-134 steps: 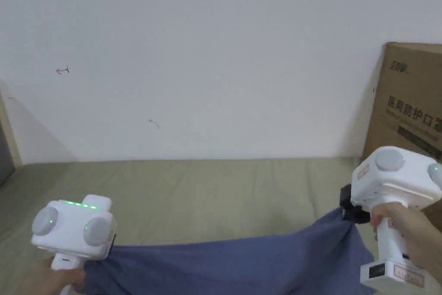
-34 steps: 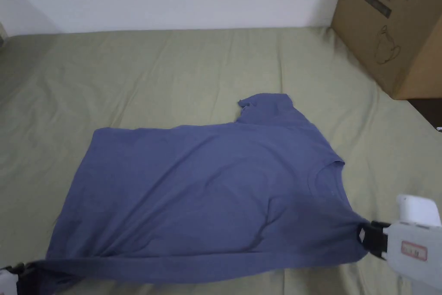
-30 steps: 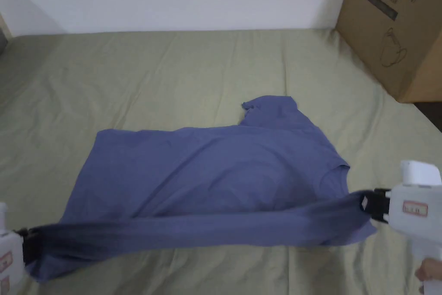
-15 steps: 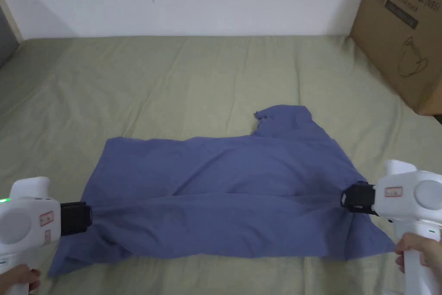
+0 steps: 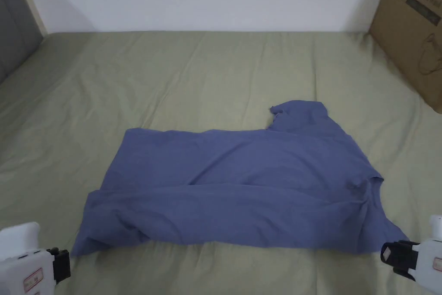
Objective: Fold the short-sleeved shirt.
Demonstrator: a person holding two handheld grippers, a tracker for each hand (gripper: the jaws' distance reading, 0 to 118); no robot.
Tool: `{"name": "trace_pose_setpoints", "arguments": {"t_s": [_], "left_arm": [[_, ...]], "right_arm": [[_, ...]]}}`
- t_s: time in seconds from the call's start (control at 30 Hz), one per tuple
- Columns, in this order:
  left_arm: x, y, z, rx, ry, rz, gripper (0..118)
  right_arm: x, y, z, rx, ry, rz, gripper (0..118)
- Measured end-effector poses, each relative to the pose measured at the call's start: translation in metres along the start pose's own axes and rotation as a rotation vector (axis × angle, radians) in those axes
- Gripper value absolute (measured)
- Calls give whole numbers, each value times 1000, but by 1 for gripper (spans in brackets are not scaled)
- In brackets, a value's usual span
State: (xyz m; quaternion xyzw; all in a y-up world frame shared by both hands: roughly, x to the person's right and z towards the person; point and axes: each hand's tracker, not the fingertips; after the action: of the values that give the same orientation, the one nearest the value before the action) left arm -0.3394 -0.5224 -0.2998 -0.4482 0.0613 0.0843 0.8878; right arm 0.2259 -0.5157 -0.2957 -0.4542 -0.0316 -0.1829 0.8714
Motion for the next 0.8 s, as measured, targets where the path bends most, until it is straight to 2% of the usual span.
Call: {"name": "trace_pose_setpoints", "arguments": {"t_s": [0.03,0.1,0.13,0.17,0.23,0.3,0.33,0.37,0.4,0.43,0.47,0.5,0.53,0.6,0.63,0.7,0.73,0.77,0.8], "left_arm": [[-2,5,-9,-2,-11,9,6],[1,14,-23,-2,-29,18,53],[1,19,-34,-9,-42,24,71],[3,22,-45,-16,-40,26,80],[6,26,-72,-85,-18,24,77],[12,22,-88,-156,10,35,57],[13,23,-83,-116,27,-13,53],[14,28,-76,-119,0,-55,36],[13,32,-73,-116,11,-75,14],[12,36,-71,-104,16,-69,9],[9,38,-72,-118,-1,-68,9],[9,39,-74,-135,-7,-82,9],[9,40,-73,-130,-8,-76,9],[12,37,-65,-124,-9,-75,9],[12,37,-64,-119,-9,-70,9],[9,36,-68,-113,-12,-56,9],[8,36,-68,-113,-15,-50,9],[7,37,-66,-115,-17,-48,9],[7,39,-63,-113,-19,-49,9]], "right_arm": [[0,-1,-2,-8,-6,0,0],[0,-3,-3,-5,-7,-11,0],[0,-1,-3,-5,5,-23,0],[0,-1,-3,-8,10,-30,0],[0,0,-5,-8,7,-28,0],[1,2,-7,-9,-4,-27,0],[3,4,-9,-8,3,-35,0],[6,7,-10,-6,9,-45,0],[7,12,-12,-4,8,-48,3],[7,19,-16,-2,4,-44,24],[8,25,-21,-13,-21,-25,68],[7,31,-29,-42,-53,-3,92],[9,36,-40,-55,-78,28,94],[16,44,-62,-22,-80,15,94],[19,49,-80,-69,-106,-32,93],[23,49,-109,-182,-125,-82,83],[19,46,-116,-162,-188,-56,82],[14,46,-115,-142,-194,18,58],[8,48,-107,-132,-210,54,19]]}}
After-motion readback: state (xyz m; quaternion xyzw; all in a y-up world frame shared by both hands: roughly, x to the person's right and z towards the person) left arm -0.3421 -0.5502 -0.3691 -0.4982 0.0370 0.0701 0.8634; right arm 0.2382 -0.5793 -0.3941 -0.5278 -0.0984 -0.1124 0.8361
